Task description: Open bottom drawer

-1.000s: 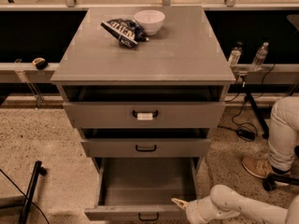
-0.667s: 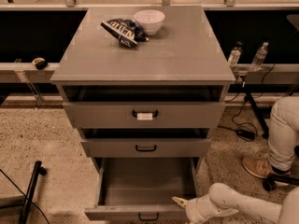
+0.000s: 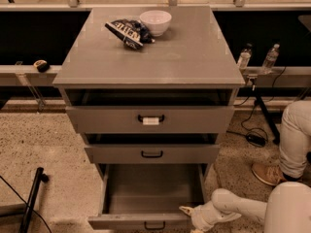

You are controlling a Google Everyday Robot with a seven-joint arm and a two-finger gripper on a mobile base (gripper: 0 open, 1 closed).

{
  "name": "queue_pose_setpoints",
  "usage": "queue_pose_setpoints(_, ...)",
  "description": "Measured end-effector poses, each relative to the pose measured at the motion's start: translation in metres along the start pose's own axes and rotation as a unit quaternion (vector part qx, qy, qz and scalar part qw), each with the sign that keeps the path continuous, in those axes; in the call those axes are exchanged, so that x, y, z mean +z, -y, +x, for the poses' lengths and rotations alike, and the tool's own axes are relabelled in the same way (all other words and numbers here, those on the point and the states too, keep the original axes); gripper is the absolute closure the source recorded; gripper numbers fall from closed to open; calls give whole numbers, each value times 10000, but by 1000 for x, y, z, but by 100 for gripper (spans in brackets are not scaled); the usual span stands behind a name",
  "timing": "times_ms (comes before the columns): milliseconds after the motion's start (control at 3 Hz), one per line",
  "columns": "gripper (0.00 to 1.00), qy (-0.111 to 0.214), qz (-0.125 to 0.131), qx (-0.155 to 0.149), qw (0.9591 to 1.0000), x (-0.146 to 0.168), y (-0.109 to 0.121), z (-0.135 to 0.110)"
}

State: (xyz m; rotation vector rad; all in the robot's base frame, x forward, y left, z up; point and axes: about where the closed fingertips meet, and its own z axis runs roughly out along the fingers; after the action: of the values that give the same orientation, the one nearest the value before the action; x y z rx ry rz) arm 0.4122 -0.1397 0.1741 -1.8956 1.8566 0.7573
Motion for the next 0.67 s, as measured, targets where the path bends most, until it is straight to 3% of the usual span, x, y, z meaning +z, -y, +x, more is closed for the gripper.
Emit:
queue_pose_setpoints(333, 21, -12, 38, -137, 9999, 0, -2, -8)
queue_pose_setpoints(667, 26, 67, 20, -446, 9990, 1, -13, -28)
